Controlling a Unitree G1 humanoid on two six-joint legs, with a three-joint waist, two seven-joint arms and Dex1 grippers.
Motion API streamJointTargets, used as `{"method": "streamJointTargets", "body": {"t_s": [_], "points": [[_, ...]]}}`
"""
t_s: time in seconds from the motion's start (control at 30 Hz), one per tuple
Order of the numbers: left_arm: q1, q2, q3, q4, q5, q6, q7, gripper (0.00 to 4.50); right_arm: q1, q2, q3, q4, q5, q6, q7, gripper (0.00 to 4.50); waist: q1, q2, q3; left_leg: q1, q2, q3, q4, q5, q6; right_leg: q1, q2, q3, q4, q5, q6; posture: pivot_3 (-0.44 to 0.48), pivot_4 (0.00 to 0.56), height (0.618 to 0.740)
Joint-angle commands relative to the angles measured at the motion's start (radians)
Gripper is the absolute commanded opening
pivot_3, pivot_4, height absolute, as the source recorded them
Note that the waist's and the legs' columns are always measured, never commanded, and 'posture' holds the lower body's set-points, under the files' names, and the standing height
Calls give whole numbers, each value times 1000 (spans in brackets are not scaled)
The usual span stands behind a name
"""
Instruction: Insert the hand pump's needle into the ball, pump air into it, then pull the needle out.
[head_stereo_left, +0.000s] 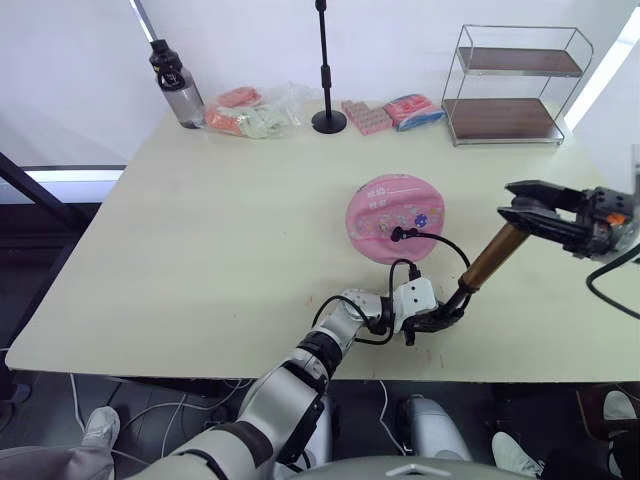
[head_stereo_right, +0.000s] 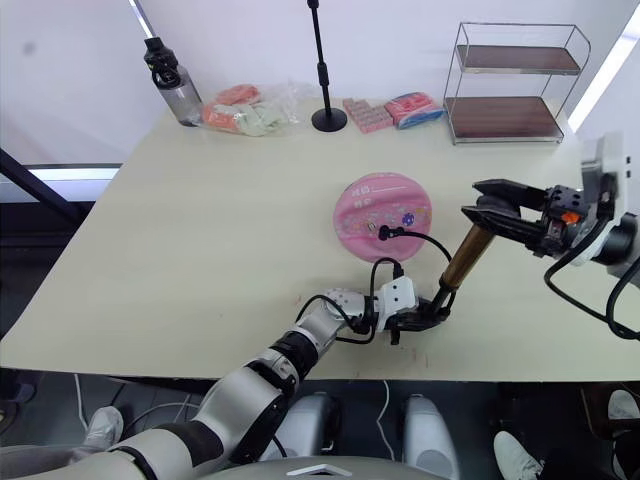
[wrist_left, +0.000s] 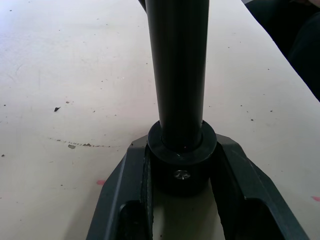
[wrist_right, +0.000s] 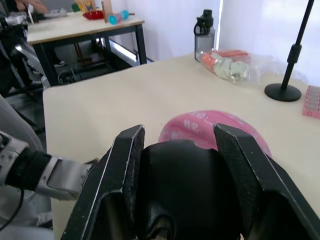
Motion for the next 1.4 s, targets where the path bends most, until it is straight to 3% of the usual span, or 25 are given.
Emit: {"method": "streamJointTargets", "body": {"t_s": [0.03, 0.5, 0.63, 1.0, 1.4], "points": [[39, 16, -22, 50, 35, 32, -16, 1077, 85, 53, 91, 19, -125, -74, 1, 1749, 0, -1, 0, 2, 0, 0, -1, 0, 0, 2, 0, 0, 0, 0, 0, 0, 150, 740], [38, 14, -22, 53, 36, 33, -13, 1077, 185, 192, 214, 111, -318, -319, 4, 1749, 0, -3, -3, 8, 1, -1, -1, 0, 0, 7, 2, -1, 0, -2, -2, 0, 150, 740], [37, 14, -23, 55, 36, 32, -13, 1077, 162, 168, 183, 91, -291, -311, 11, 1749, 0, -4, -3, 8, 1, -2, -1, 0, 0, 7, 2, -1, 0, -2, -2, 0, 150, 740], [35, 15, -25, 59, 39, 28, -16, 1077, -3, 17, -12, -5, -7, -85, 31, 1749, 2, -2, -2, 5, 1, -2, -1, 0, 0, 6, 1, -1, -1, -2, -3, 0, 150, 740], [40, 17, -28, 64, 42, 24, -17, 1077, -195, -146, -146, 37, 208, 138, 6, 1749, 2, 0, -1, 5, 3, -1, -2, 0, 0, 5, 0, -1, -1, -2, -3, 0, 150, 740]]}}
